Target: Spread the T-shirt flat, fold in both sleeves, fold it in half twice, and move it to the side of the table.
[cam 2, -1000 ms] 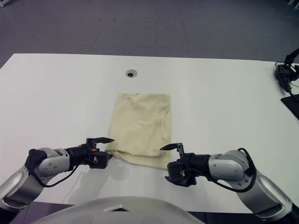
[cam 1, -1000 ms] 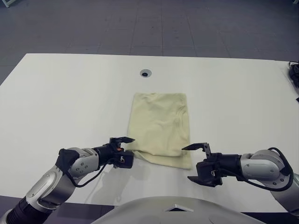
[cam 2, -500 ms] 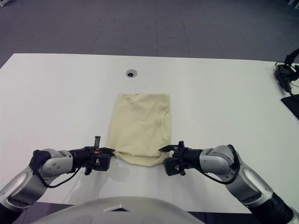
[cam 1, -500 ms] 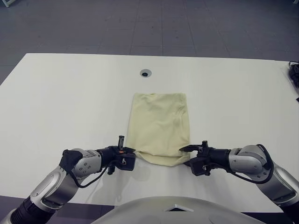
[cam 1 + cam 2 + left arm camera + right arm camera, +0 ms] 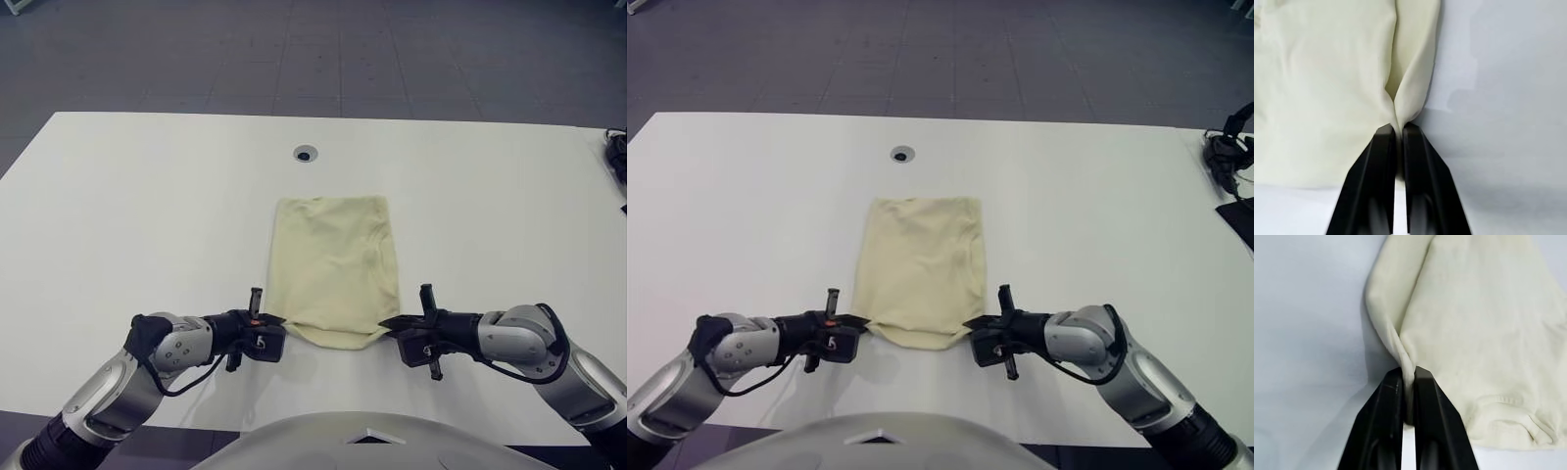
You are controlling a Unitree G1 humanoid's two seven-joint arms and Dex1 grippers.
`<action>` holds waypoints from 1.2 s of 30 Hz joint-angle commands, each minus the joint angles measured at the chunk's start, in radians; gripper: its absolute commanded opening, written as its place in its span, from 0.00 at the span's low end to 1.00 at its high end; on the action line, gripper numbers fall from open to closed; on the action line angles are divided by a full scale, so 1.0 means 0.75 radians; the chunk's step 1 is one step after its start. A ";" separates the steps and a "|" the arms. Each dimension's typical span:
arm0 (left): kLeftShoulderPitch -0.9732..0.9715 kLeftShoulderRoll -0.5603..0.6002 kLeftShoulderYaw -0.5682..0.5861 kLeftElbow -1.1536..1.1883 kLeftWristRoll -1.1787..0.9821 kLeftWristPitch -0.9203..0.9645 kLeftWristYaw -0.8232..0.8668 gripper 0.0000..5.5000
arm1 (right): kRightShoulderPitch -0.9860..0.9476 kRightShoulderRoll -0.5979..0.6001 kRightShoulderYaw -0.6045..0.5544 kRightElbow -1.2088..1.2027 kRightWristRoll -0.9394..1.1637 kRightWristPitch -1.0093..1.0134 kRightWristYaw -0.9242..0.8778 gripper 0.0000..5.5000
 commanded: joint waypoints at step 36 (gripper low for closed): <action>-0.881 -0.021 0.096 0.779 -0.499 0.035 -0.322 0.01 | -1.239 0.456 0.190 1.297 0.205 0.088 0.239 0.02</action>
